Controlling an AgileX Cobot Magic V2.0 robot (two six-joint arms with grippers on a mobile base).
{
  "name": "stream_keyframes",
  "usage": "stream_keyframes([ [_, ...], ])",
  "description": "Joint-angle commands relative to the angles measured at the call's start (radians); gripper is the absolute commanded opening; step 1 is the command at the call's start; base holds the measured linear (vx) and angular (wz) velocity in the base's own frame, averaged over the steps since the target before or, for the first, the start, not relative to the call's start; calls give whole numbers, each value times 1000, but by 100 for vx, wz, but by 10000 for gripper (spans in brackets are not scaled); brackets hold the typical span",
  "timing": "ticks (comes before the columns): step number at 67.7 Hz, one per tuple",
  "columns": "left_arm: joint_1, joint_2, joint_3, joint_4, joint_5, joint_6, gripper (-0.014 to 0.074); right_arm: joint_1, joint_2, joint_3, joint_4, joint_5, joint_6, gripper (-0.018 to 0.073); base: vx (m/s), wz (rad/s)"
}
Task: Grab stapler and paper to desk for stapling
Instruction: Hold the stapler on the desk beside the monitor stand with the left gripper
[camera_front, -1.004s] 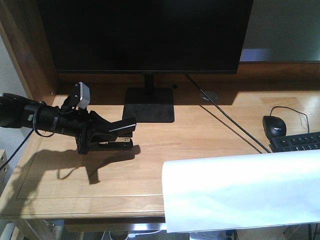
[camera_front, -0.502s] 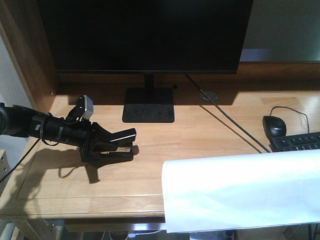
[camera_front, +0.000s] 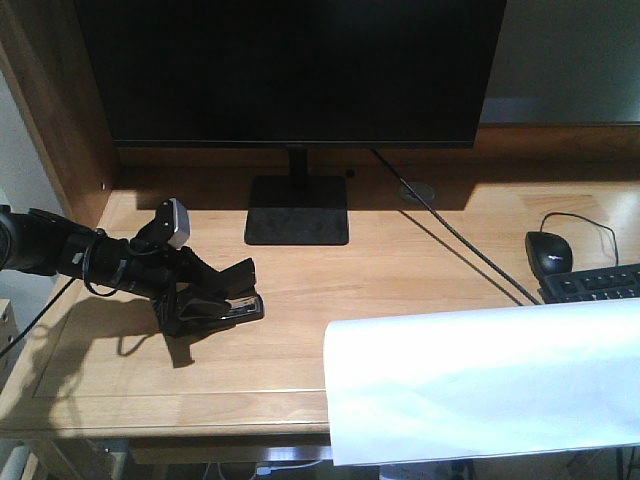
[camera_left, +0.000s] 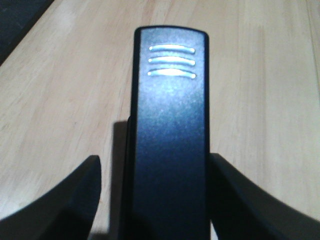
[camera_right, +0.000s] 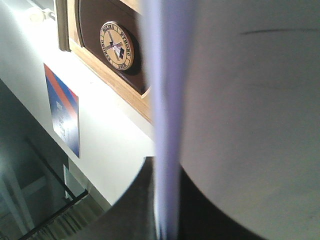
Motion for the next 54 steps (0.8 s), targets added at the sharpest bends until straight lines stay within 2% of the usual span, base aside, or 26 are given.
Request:
stream_keyframes([
  [1, -2, -88, -28, -46, 68, -16, 443, -1, 8, 4, 6, -57, -12, -2, 0, 0],
  [10, -2, -126, -28, -46, 71, -17, 434, -1, 8, 4, 6, -56, -12, -2, 0, 0],
  [16, -2, -150, -28, -45, 83, -17, 388, -1, 8, 4, 6, -56, -12, -2, 0, 0],
  [41, -11, -169, -28, -48, 149, -17, 1, -1, 8, 4, 6, -56, -12, -2, 0, 0],
  [54, -24, -169, -28, -52, 130, -17, -8, -1, 8, 4, 6, -57, -12, -2, 0, 0],
])
